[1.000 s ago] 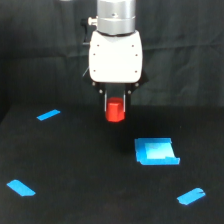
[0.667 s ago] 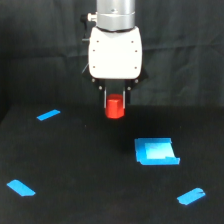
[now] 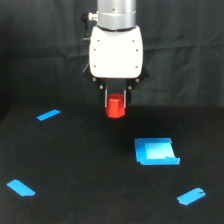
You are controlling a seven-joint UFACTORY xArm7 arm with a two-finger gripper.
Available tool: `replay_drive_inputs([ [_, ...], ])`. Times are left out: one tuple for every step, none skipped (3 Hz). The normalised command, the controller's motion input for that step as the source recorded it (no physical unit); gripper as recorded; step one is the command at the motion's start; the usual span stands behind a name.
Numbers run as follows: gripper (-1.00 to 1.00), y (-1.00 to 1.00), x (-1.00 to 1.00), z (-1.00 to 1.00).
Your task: Pick up the red object from the table
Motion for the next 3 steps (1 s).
replay_drive_inputs([
  [-1.0,0.04,0.02,-0.18],
  [-0.99,0.02,-0.02,0.05],
  [-0.99,0.02,0.04,0.03],
])
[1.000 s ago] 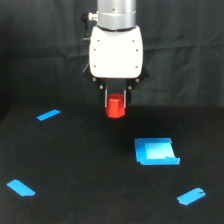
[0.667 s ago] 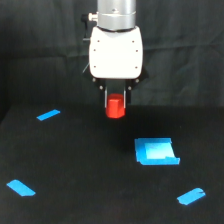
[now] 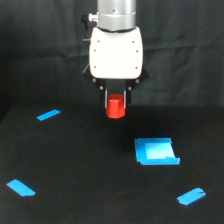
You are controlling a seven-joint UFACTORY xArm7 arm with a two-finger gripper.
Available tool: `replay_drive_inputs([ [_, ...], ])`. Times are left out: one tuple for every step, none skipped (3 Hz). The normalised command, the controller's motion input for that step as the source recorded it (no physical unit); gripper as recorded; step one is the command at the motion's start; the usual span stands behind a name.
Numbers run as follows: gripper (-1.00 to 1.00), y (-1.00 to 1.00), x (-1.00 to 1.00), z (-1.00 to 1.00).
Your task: Pick up the red object from the table
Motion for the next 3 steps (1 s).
replay_drive_inputs([
  [-1.0,0.02,0.03,0.0],
  [-0.99,0.01,0.0,0.0],
  [-0.99,0.03,0.08,0.01],
])
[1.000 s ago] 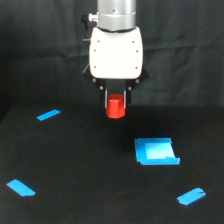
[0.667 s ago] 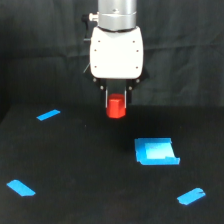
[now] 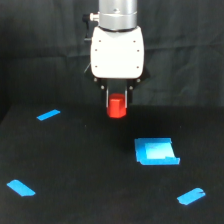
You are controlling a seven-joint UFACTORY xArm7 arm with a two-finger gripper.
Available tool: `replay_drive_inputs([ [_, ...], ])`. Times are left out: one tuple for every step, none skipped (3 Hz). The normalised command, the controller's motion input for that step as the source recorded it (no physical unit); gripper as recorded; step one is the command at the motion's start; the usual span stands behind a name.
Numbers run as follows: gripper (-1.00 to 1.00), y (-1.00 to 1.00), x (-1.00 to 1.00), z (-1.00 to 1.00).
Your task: Pick up the red object from the table
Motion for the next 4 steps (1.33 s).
replay_drive_inputs([
  [-0.99,0.06,0.02,0.09],
  [-0.99,0.06,0.05,0.09],
  [-0.99,-0.05,0.02,0.21],
  [-0.99,0.03,0.05,0.13],
])
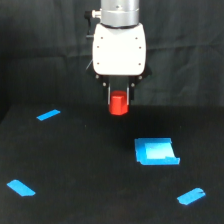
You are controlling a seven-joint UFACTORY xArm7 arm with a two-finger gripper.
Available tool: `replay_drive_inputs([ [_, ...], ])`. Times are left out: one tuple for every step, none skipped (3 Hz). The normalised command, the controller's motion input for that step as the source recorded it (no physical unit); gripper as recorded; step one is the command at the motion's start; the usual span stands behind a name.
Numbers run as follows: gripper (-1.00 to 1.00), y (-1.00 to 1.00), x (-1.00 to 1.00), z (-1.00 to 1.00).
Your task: Pick up the red object from the table
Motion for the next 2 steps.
replay_drive_inputs([
  [-0.99,-0.03,0.01,0.23],
  [-0.99,0.07,-0.05,0.2],
])
